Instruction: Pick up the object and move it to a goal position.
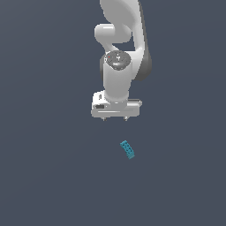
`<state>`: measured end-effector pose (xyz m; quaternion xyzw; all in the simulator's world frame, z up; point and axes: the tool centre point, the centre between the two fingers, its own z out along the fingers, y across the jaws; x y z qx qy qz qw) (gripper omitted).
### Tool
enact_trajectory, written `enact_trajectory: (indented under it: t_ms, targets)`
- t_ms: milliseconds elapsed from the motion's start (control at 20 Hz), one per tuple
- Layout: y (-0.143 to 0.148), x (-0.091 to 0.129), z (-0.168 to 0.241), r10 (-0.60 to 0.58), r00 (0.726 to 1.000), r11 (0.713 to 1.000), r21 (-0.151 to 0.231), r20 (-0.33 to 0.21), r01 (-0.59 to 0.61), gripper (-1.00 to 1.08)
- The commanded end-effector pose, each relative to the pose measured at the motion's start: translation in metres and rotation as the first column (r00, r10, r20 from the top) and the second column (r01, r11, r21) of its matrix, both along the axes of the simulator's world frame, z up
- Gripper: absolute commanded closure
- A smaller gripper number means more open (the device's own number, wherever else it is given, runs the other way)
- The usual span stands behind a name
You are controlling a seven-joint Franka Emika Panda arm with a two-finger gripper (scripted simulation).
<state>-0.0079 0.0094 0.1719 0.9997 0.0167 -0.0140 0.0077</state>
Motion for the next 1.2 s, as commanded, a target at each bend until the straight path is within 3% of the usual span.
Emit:
enact_trajectory:
  t_ms: [0, 400, 600, 1150]
  targets:
    - [0.000, 0.000, 0.000, 0.000, 1.000, 1.000, 0.000, 0.000, 0.000, -0.92]
    - [0.033, -0.011, -0.012, 0.021, 0.999, 1.000, 0.018, -0.037, -0.020, -0.92]
    - [0.033, -0.011, -0.012, 0.021, 0.999, 1.000, 0.018, -0.037, -0.020, -0.92]
    - [0.041, 0.017, -0.031, 0.142, 0.990, 0.990, 0.019, -0.021, -0.141, -0.92]
